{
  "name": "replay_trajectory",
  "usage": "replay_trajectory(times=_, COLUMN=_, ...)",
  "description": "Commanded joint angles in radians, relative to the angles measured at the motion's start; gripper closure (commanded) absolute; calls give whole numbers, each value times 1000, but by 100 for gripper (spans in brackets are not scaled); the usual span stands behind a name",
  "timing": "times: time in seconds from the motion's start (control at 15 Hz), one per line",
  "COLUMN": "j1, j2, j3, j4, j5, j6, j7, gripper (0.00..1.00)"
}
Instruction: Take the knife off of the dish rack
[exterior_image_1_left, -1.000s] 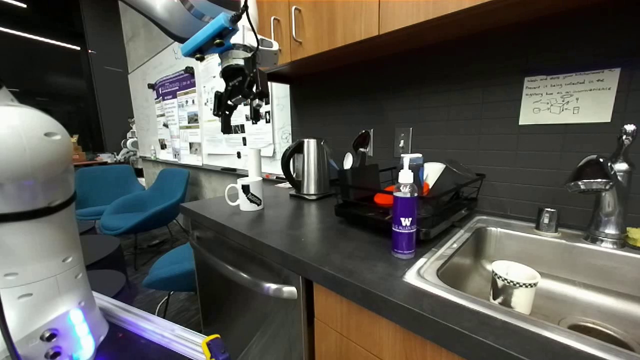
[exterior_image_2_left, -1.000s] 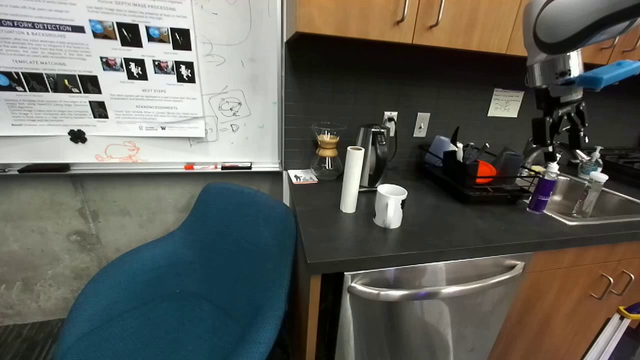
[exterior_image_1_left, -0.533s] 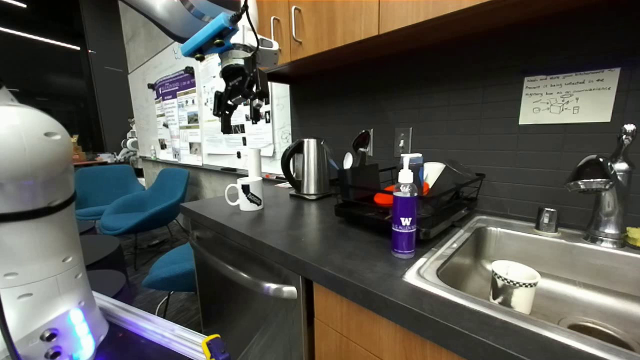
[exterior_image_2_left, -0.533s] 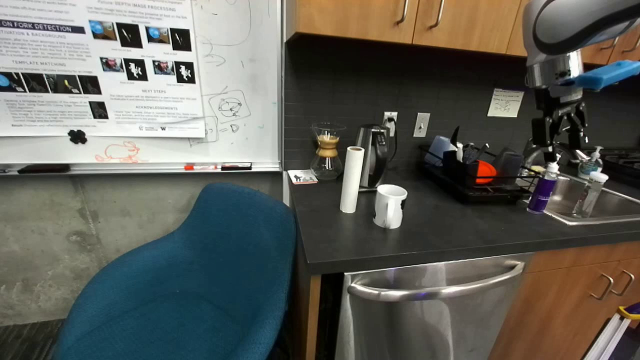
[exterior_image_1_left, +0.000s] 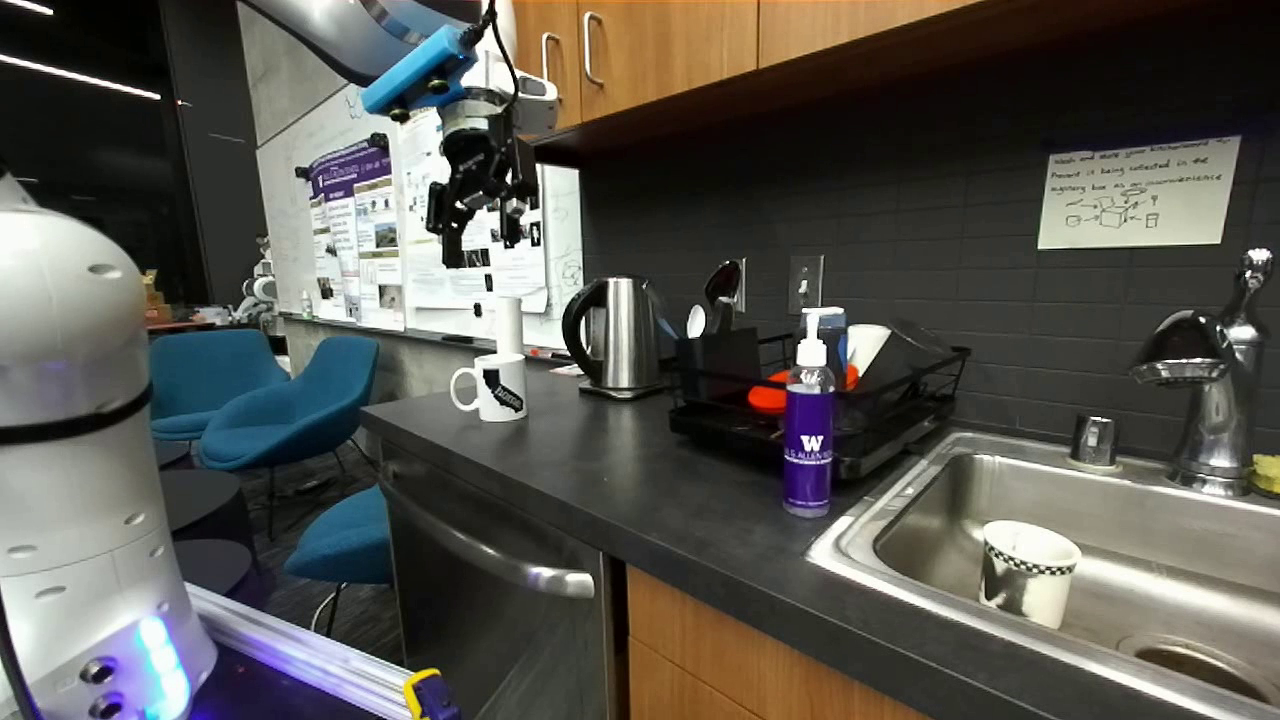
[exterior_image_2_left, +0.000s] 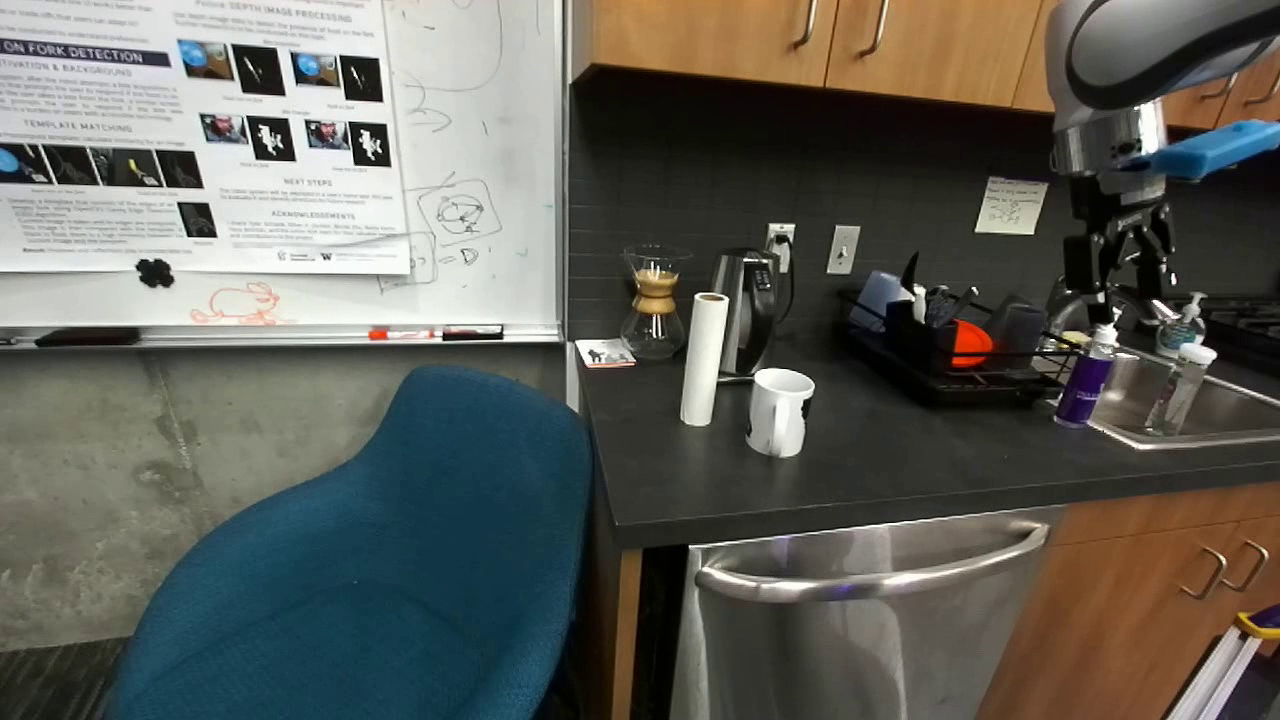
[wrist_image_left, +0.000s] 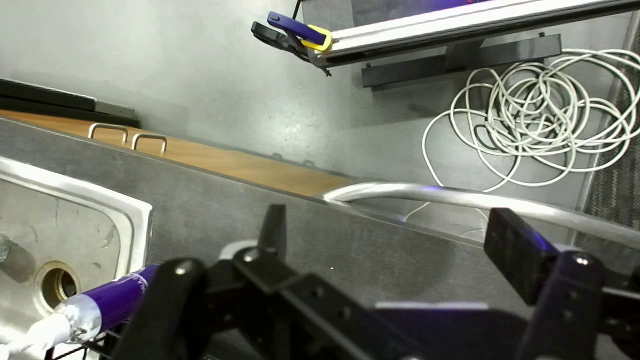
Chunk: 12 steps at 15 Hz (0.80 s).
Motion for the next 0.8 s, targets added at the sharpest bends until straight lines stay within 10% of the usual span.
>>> replay_trajectory(times=0.0, j1=25, j2=-1, j3=-20, j4=2, j5=-8, j6=-6, j7=9, gripper=0)
replay_trajectory(times=0.73, j1=70, j2=14, j3=-13, j4=-13, j5=56, j6=83, j7=49, gripper=0)
